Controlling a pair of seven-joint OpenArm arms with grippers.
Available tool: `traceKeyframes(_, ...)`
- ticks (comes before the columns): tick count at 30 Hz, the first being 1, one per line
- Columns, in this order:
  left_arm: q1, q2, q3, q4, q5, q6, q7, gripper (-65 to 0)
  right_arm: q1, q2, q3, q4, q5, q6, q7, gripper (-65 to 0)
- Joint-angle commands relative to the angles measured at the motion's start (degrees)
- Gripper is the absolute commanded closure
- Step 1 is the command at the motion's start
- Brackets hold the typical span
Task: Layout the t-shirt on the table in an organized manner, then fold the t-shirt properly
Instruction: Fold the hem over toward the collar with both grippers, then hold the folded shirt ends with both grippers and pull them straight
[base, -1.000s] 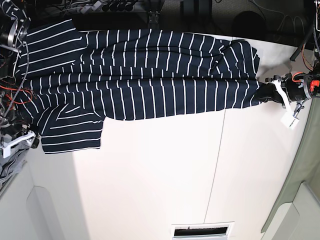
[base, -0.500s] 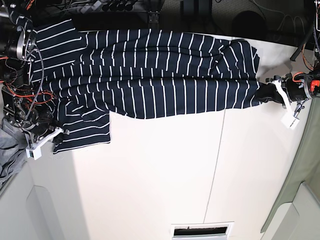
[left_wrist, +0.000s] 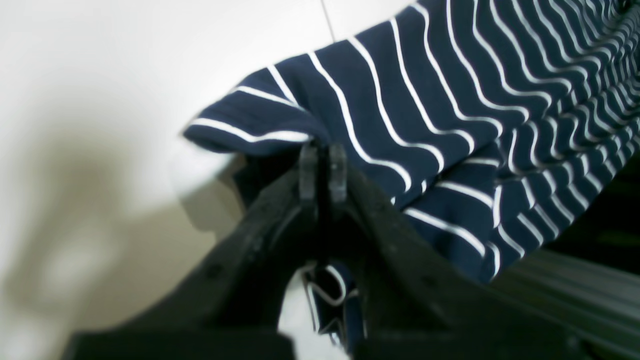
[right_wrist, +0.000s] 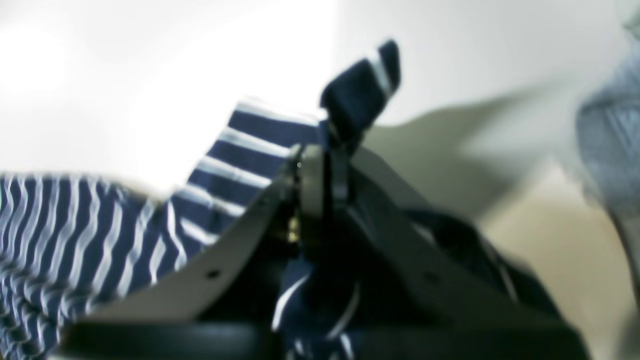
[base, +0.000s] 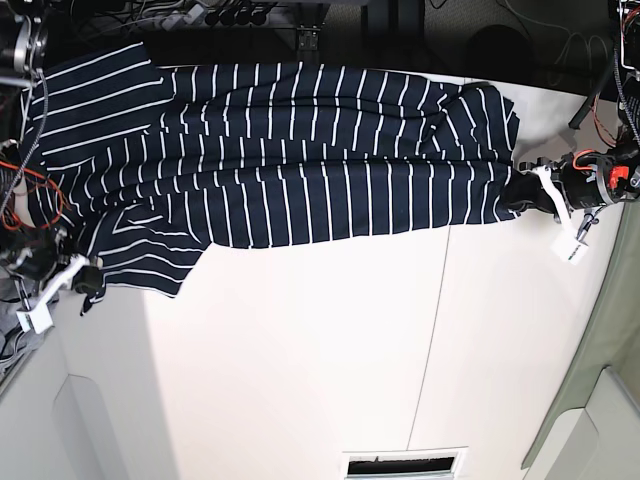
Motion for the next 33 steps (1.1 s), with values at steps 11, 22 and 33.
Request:
traceKeyframes(11,-0.66,-1.11,-0.48,0.7,-0.68,-0.52,-0.66,0.0,-23.76,2.62,15.8,24.63,8.15,0.76,-3.91,0.0)
traceKeyframes(22,-0.7,-1.11,-0.48,0.7,-1.16,-0.52,-0.7,0.0,-33.24,-0.59,17.49,24.52,7.02,0.66,-3.65,-37.4)
traceKeyframes(33,-0.52,-1.11,-0.48,0.7,-1.27,-0.52,0.2,0.0,-32.65,-4.46,23.3,33.51,10.29,-0.09,-4.2,-40.3)
